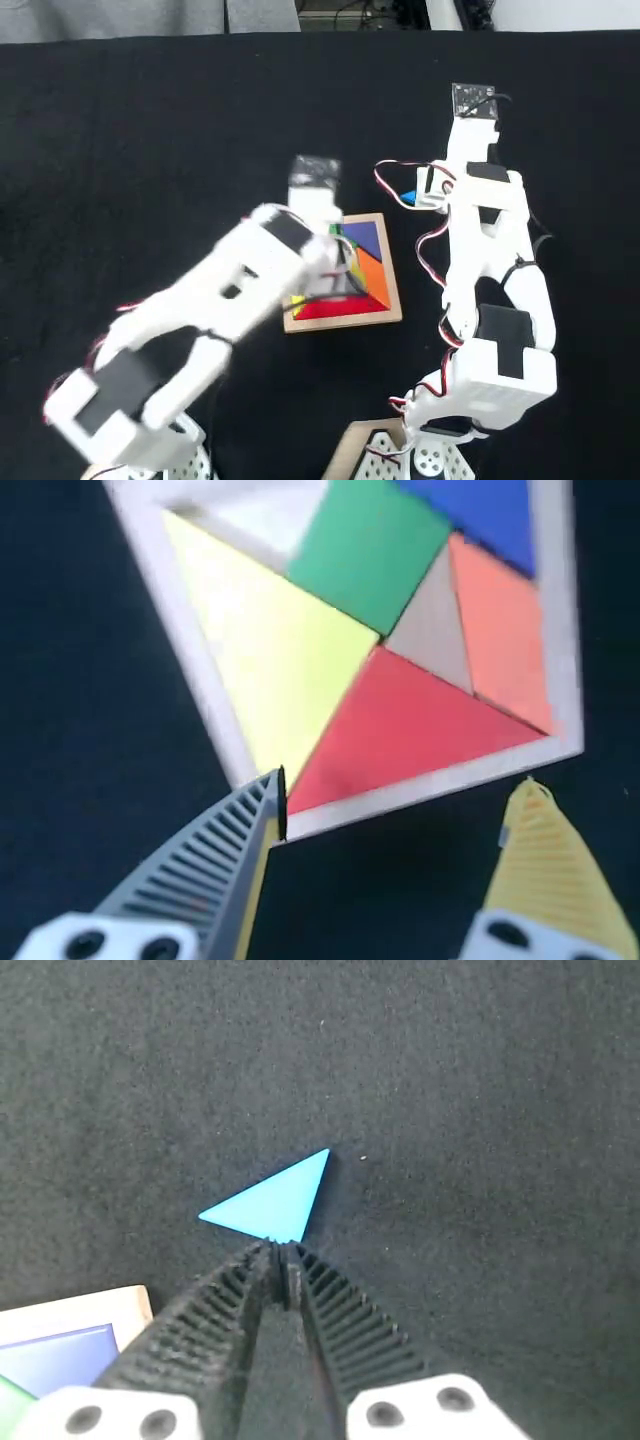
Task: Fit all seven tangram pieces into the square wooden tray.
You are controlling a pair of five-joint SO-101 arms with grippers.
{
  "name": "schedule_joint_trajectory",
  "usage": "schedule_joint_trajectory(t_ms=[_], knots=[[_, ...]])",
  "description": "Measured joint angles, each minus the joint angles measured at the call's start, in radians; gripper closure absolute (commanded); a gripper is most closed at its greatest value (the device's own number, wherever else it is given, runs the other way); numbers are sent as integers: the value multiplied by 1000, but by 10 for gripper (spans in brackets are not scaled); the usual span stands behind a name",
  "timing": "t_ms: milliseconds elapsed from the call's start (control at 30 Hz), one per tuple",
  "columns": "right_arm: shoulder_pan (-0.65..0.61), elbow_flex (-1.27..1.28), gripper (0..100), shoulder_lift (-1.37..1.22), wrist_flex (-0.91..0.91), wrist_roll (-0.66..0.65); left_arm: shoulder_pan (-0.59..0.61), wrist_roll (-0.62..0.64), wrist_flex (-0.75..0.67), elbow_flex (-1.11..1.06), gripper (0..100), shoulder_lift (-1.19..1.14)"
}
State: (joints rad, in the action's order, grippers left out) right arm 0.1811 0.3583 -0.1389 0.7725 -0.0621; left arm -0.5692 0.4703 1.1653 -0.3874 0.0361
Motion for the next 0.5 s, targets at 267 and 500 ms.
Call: schedule_joint_trajectory(t_ms=[267,500], knots=[[0,0,985,-8,0,0,356,-196,187,15,656,339],[0,0,986,-8,-5,0,703,-347,-11,-256,657,443]])
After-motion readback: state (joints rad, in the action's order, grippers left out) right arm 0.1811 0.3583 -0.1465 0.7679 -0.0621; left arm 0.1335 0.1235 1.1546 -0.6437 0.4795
